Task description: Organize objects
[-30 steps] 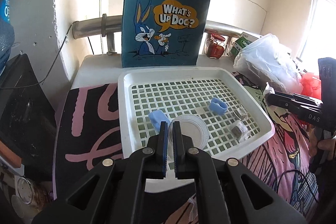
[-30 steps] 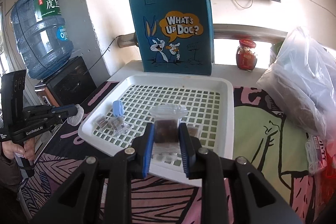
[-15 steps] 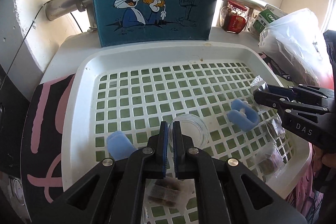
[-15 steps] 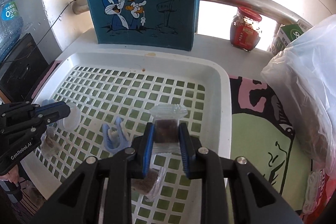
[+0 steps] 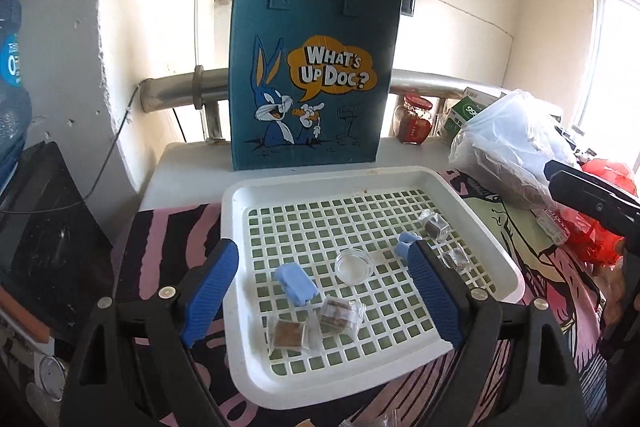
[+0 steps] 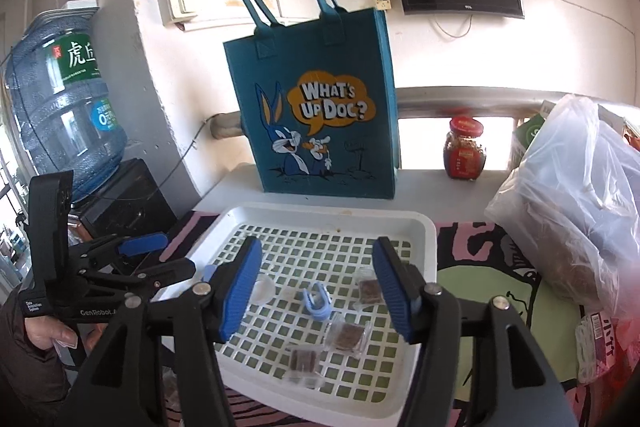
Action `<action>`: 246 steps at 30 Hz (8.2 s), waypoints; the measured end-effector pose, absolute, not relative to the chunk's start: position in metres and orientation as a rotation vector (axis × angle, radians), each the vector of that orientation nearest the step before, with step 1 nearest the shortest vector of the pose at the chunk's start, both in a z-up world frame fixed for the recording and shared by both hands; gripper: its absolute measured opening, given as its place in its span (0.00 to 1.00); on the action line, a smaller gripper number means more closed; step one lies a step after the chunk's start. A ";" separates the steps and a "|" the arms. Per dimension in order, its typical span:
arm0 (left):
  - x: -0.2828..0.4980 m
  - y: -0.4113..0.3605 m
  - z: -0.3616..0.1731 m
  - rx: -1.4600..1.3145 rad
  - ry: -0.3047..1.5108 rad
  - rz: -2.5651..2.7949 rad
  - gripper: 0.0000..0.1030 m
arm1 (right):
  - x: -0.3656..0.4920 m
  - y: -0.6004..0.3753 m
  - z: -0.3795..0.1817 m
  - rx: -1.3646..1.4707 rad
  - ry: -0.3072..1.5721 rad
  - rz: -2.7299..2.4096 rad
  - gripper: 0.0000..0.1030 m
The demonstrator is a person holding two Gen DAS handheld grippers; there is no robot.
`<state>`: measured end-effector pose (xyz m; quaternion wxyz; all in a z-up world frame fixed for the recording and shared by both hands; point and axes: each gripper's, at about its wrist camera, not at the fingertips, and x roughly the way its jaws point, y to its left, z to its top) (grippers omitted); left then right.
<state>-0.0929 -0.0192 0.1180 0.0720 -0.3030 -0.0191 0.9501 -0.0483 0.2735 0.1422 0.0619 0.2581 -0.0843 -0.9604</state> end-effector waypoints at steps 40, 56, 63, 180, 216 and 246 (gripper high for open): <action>-0.029 0.012 0.008 -1.291 0.072 2.688 0.43 | 0.013 0.178 0.008 1.288 0.035 -2.694 0.38; -0.037 0.013 0.000 -1.395 0.103 2.706 1.00 | 0.015 0.175 0.007 1.302 0.085 -2.729 0.38; -0.034 0.010 0.000 -1.390 0.100 2.696 1.00 | 0.015 0.179 0.007 1.309 0.062 -2.740 0.38; -0.034 0.011 -0.001 -1.392 0.106 2.697 1.00 | 0.015 0.182 0.006 1.315 0.019 -2.758 0.40; -0.035 0.010 0.000 -1.392 0.105 2.698 1.00 | 0.015 0.182 0.006 1.315 0.020 -2.758 0.40; -0.035 0.010 0.000 -1.397 0.097 2.706 1.00 | 0.015 0.182 0.006 1.308 0.001 -2.749 0.40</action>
